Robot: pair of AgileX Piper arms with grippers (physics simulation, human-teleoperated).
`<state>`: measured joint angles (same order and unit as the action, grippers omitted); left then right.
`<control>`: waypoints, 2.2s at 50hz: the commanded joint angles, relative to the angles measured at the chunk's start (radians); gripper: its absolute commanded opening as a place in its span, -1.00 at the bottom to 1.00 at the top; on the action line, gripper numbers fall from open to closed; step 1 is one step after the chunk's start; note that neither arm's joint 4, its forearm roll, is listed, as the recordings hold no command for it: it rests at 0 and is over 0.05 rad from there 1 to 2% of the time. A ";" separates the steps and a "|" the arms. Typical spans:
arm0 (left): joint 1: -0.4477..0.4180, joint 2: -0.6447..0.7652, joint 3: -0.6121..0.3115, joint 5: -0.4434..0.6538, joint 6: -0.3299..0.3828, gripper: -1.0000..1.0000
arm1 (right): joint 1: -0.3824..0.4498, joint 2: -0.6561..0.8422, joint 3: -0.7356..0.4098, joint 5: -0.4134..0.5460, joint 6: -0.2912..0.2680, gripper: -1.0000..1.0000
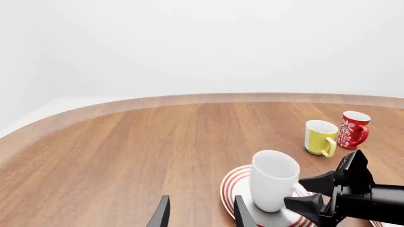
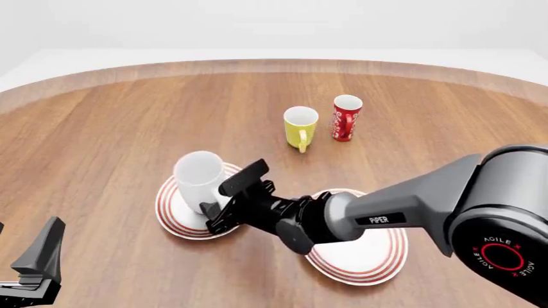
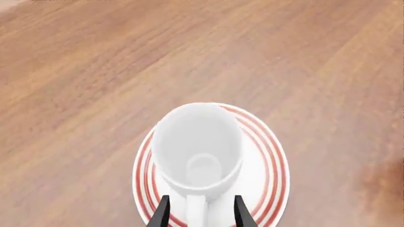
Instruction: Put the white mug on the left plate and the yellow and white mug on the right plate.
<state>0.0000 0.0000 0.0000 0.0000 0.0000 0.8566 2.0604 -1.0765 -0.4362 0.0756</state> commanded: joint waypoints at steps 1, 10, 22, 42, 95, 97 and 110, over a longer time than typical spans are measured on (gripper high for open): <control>0.000 0.000 0.000 0.000 0.000 1.00 | -0.003 -0.002 -0.001 0.002 0.004 1.00; 0.000 0.000 0.000 0.000 0.000 1.00 | -0.003 -0.015 0.004 0.003 0.003 1.00; 0.000 0.000 0.000 0.000 0.000 1.00 | -0.001 -0.106 0.042 0.011 -0.002 1.00; 0.000 0.000 0.000 0.000 0.000 1.00 | -0.037 -0.289 0.121 0.005 -0.013 1.00; 0.000 0.000 0.000 0.000 0.000 1.00 | -0.305 -0.564 0.191 -0.027 -0.033 1.00; 0.000 0.000 0.000 0.000 0.000 1.00 | -0.322 -0.563 0.191 -0.031 -0.034 1.00; 0.000 0.000 0.000 0.000 0.000 1.00 | -0.389 -0.534 0.174 -0.033 -0.011 1.00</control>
<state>0.0000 0.0000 0.0000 0.0000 0.0000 0.5169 1.5126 -0.8925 -0.4661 0.0525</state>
